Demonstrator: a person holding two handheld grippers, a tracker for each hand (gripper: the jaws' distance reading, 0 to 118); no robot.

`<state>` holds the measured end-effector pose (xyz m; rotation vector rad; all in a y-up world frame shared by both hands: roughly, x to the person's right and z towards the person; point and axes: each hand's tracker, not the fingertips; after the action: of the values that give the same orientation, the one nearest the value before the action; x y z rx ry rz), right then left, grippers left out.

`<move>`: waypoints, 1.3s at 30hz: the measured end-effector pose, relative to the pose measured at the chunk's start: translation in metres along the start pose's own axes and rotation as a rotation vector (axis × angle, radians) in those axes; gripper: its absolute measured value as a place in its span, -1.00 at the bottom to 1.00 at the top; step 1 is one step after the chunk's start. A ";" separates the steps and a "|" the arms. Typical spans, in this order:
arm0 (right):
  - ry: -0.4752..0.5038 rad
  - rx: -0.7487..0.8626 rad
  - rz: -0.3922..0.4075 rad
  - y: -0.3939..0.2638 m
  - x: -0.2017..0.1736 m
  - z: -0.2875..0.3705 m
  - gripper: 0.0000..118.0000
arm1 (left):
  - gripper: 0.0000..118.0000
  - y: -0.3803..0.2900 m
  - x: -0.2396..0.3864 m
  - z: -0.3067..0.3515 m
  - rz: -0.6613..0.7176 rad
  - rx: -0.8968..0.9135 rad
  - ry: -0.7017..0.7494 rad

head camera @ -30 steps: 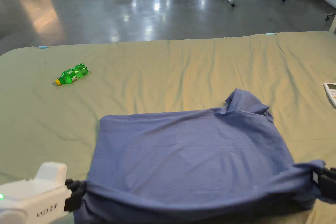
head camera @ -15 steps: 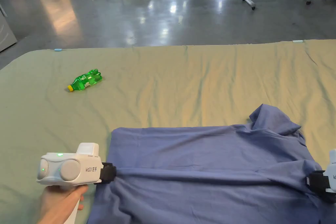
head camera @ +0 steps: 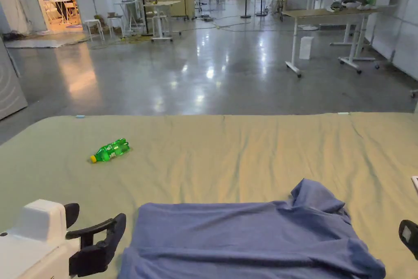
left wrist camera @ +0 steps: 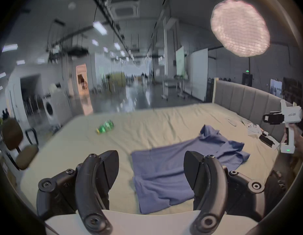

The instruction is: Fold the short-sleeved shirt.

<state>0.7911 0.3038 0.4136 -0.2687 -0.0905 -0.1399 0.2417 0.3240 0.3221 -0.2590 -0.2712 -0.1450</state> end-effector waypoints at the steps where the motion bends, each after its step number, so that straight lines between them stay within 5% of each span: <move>1: -0.002 0.024 0.012 -0.001 -0.012 0.010 0.07 | 0.35 0.001 0.008 0.015 -0.017 0.034 0.023; 4: -0.017 0.081 0.077 -0.002 -0.035 0.042 0.07 | 0.24 0.004 0.033 0.048 -0.056 0.097 0.044; 5: -0.013 0.099 0.102 -0.004 -0.037 0.046 0.05 | 0.10 0.003 0.039 0.056 -0.061 0.104 0.045; 7: -0.020 0.136 0.147 -0.005 -0.048 0.063 -0.22 | -0.54 0.002 0.048 0.066 -0.064 0.096 0.057; 8: -0.013 0.177 0.213 -0.001 -0.054 0.070 -0.38 | -0.72 0.000 0.049 0.067 -0.066 0.094 0.066; 9: -0.017 0.125 0.168 -0.004 -0.056 0.072 -0.50 | -0.78 -0.001 0.050 0.070 -0.053 0.096 0.063; 10: -0.027 0.098 0.145 -0.006 -0.058 0.075 -0.50 | -0.78 -0.002 0.050 0.074 -0.007 0.096 0.046; 12: -0.021 0.130 0.154 -0.011 -0.063 0.082 -0.89 | -0.89 -0.003 0.049 0.080 0.075 0.101 -0.014; 14: -0.006 0.127 0.150 -0.013 -0.064 0.083 -0.98 | -0.93 -0.005 0.051 0.084 0.080 0.103 0.006; 23: 0.009 0.090 0.108 -0.018 -0.062 0.077 -1.00 | -0.97 -0.006 0.048 0.084 0.006 0.077 0.010; 32: 0.026 0.028 0.084 -0.030 -0.059 0.063 -1.00 | -0.97 -0.041 0.017 0.035 0.234 -0.064 0.014; 34: 0.031 -0.002 0.066 -0.037 -0.056 0.058 -1.00 | -0.85 -0.057 0.005 0.014 0.295 -0.120 0.040; 35: 0.033 -0.023 0.051 -0.041 -0.054 0.055 -1.00 | -0.60 -0.067 -0.001 0.002 0.325 -0.148 0.060; 36: 0.034 -0.031 0.039 -0.045 -0.052 0.051 -1.00 | -0.03 -0.079 -0.008 -0.011 0.347 -0.170 0.037; 37: 0.034 -0.047 0.027 -0.047 -0.053 0.049 -1.00 | 0.33 -0.092 -0.017 -0.025 0.396 -0.185 -0.026; 39: 0.029 -0.086 0.008 -0.053 -0.050 0.043 -1.00 | 0.46 -0.117 -0.025 -0.052 0.470 -0.263 -0.059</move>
<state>0.7303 0.2709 0.4629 -0.3530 -0.0548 -0.1402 0.2098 0.2006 0.2937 -0.5804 -0.2431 0.2949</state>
